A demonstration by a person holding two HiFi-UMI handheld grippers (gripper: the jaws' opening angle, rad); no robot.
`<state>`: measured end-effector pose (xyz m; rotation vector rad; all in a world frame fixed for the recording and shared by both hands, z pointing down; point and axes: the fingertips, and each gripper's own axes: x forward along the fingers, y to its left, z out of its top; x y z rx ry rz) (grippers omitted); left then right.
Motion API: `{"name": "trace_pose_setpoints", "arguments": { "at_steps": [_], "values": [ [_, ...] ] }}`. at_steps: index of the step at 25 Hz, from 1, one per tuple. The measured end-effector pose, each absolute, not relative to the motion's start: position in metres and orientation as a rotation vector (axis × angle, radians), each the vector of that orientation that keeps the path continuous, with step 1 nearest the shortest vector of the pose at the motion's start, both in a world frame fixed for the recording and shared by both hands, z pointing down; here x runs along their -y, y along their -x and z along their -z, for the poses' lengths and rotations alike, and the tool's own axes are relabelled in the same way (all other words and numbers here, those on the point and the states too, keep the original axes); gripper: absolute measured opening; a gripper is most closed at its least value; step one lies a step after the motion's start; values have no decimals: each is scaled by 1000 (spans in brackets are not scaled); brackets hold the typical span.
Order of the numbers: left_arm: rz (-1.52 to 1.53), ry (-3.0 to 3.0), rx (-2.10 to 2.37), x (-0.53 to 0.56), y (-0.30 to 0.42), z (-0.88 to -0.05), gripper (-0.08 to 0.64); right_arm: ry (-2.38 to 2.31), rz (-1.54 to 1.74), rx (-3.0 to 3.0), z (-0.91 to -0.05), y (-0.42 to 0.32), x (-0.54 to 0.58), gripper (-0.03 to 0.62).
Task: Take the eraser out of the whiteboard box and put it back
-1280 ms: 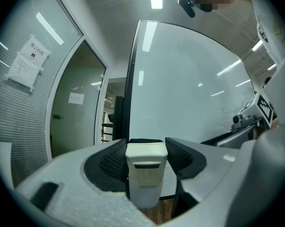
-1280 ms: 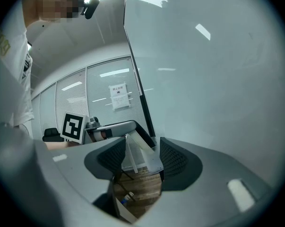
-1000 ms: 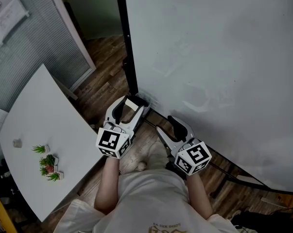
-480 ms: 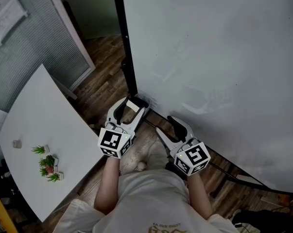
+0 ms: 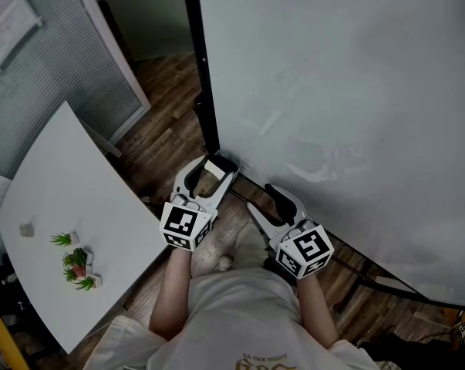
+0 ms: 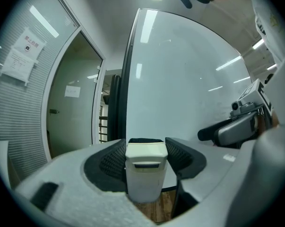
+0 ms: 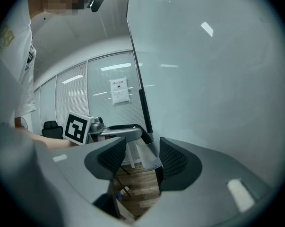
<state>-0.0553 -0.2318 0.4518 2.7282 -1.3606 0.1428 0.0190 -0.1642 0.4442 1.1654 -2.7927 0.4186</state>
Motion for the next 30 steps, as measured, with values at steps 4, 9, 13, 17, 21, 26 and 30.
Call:
{"name": "trace_pose_setpoints", "arguments": {
  "at_steps": [4, 9, 13, 17, 21, 26, 30],
  "values": [
    [-165, -2740, 1355, 233, 53, -455, 257, -1171, -426, 2784, -445, -19, 166, 224],
    [-183, -2738, 1347, 234, 52, -460, 258, -1170, -446, 2787, -446, -19, 166, 224],
    [-194, -2738, 1345, 234, 51, -464, 258, -1169, -462, 2799, -446, -20, 165, 224],
    [-202, -2739, 1343, 235, 50, -467, 258, -1171, -464, 2794, -446, -20, 166, 224],
    [-224, -2734, 1335, 237, 49, -470, 258, -1169, -466, 2793, -446, -21, 168, 224],
    [-233, -2747, 1341, 238, 48, -471, 258, -1170, -472, 2803, -444, -21, 168, 222],
    [-251, -2766, 1345, 238, 47, -470, 255, -1178, -461, 2798, -443, -22, 168, 219]
  ]
}}
